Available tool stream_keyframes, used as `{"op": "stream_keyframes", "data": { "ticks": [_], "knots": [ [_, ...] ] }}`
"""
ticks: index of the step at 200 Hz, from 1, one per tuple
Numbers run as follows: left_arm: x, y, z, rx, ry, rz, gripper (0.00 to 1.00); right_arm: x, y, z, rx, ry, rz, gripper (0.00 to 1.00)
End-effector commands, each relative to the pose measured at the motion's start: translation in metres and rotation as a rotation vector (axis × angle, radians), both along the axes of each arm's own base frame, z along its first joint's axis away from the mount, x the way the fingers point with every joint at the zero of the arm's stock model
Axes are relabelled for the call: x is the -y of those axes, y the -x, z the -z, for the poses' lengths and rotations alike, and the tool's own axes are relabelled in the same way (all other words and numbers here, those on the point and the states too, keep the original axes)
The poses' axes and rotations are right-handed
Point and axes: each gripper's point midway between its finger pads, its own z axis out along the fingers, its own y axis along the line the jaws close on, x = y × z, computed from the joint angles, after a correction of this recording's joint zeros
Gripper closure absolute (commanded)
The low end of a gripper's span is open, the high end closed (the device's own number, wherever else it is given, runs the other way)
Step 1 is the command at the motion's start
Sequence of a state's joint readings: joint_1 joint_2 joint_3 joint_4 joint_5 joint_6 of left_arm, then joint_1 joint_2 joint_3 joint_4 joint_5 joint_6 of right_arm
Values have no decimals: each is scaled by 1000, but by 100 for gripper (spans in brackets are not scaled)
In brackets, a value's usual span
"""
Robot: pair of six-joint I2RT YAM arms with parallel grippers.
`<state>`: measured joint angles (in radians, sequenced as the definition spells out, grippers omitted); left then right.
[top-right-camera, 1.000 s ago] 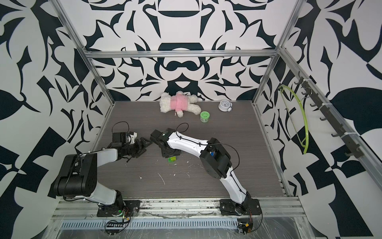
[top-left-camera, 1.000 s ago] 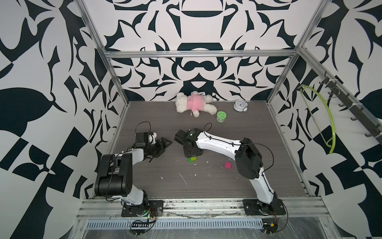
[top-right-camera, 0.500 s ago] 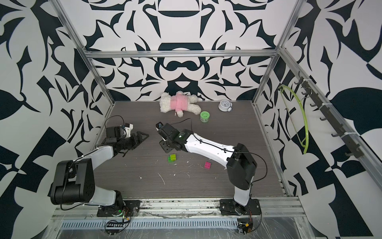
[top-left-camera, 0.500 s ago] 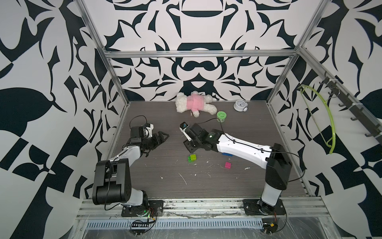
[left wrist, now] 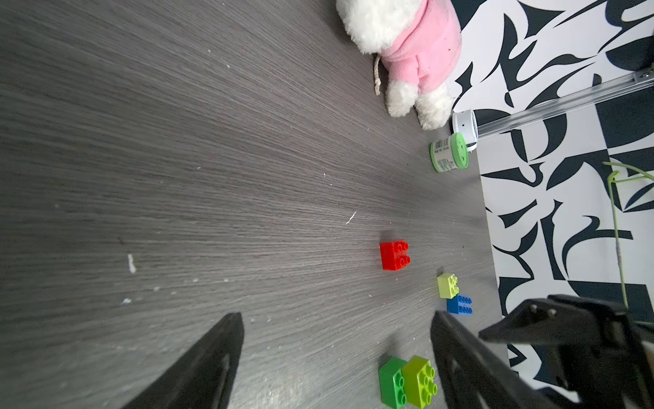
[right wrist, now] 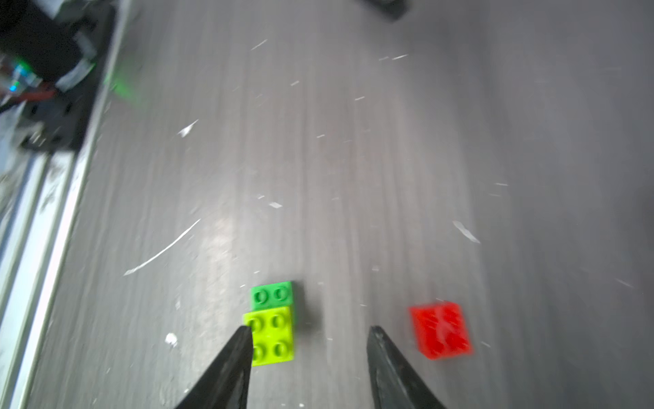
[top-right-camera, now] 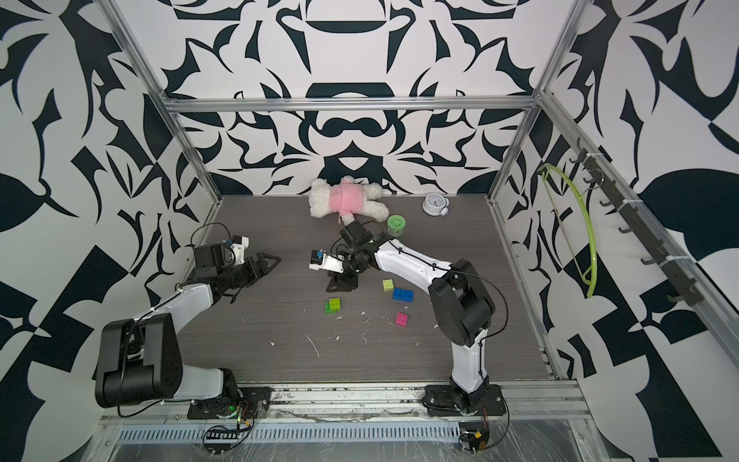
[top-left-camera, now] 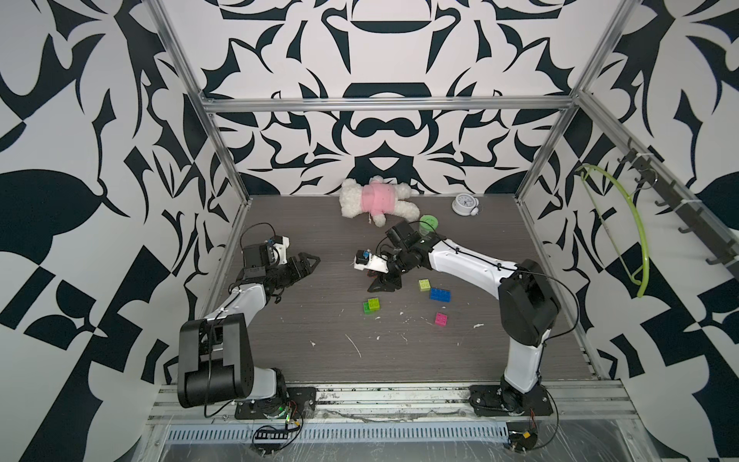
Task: Assemble the letter y with lego
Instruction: Pick up the lego brick from the center of the board.
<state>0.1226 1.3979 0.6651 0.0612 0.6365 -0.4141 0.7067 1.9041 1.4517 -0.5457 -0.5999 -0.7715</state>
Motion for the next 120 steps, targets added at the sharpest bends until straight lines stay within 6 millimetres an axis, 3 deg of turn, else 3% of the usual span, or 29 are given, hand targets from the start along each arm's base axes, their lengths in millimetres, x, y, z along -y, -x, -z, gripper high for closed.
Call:
{"op": "stream_keyframes", "data": {
  "ticks": [1,37,120],
  "knots": [
    [0,6,-2,6,-1,14,12,-4,18,-16,43,-36,-149,45],
    [-2,5,-3,7,-4,10,12,-6,27,-3,75,54,-153,44],
    [-3,5,-2,2,-7,4,12,-15,22,24,132,180,-120,44]
  ]
}}
